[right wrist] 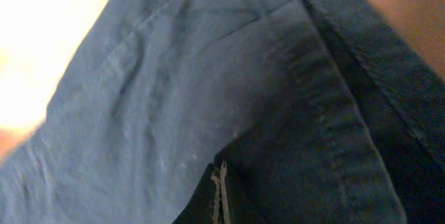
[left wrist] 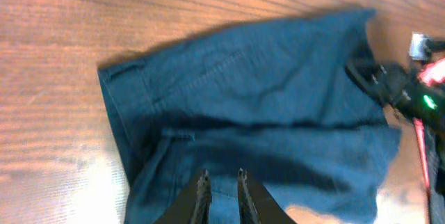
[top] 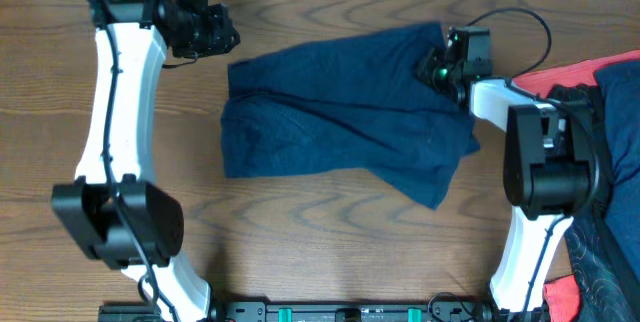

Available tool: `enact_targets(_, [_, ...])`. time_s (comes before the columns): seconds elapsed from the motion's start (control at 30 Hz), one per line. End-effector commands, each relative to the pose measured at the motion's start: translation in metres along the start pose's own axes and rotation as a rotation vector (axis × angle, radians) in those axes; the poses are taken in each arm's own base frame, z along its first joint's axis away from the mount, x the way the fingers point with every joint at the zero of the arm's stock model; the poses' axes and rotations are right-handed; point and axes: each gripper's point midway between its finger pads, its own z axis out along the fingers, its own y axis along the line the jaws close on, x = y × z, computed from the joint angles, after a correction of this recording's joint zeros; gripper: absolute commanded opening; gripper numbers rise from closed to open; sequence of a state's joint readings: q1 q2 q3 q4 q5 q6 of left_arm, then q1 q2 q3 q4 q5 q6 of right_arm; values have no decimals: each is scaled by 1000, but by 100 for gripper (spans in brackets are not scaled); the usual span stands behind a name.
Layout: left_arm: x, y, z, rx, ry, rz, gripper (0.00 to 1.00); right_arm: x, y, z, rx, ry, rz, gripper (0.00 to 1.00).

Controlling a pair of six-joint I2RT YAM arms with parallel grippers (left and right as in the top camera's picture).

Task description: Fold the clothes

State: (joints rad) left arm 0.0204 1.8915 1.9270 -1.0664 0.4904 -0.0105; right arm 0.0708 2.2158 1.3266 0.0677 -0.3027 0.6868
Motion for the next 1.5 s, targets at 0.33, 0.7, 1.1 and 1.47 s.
enact_targets(0.33, [84, 28, 23, -75, 293, -42, 43, -64, 39, -66, -40, 61, -168, 22])
enact_targets(0.7, [88, 88, 57, -308, 236, -43, 61, -52, 80, -238, 2, 66, -352, 46])
enact_targets(1.1, [117, 49, 96, 22, 352, -86, 31, -28, 79, -293, 68, 84, -355, 47])
enact_targets(1.47, [125, 40, 50, 13, 361, -121, 6, 23, 15, -287, 298, 298, -239, 50])
